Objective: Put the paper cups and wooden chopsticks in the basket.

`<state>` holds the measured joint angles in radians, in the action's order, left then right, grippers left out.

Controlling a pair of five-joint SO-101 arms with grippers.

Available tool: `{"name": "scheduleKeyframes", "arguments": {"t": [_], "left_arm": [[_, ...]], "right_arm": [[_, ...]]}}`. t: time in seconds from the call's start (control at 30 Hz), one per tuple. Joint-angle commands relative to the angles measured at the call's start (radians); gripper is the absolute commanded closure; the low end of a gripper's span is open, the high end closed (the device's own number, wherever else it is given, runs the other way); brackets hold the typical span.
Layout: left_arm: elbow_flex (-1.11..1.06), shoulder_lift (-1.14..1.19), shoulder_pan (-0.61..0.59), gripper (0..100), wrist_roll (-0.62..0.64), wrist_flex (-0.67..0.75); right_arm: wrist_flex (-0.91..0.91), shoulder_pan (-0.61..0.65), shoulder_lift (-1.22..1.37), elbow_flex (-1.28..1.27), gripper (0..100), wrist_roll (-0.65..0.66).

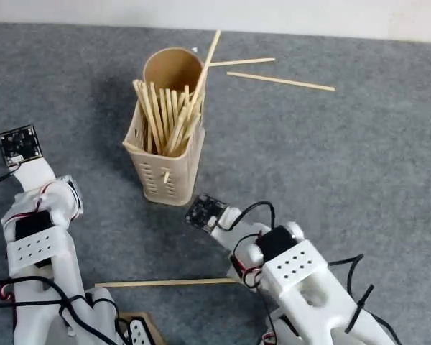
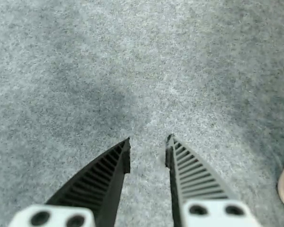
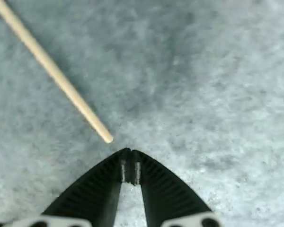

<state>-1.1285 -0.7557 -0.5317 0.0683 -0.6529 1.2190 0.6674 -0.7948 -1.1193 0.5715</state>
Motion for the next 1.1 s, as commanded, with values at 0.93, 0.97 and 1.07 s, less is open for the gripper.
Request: {"name": "scheduleKeyframes", "arguments": {"t": [0.93,0.97,1.07], "left_arm": [[0.022,-0.001,-0.008,85,-0.009,-0.003],[0.022,-0.001,-0.008,85,-0.009,-0.003],[0.022,-0.001,-0.008,85,-0.009,-0.003]], "right_arm": [[-0.297,0.251,0.309,-0.143,99.4,-0.003],[-0.274,0.236,0.306,-0.131,99.3,-0.003],[-0.200,0.150,0.266,-0.090,99.3,-0.003]]}}
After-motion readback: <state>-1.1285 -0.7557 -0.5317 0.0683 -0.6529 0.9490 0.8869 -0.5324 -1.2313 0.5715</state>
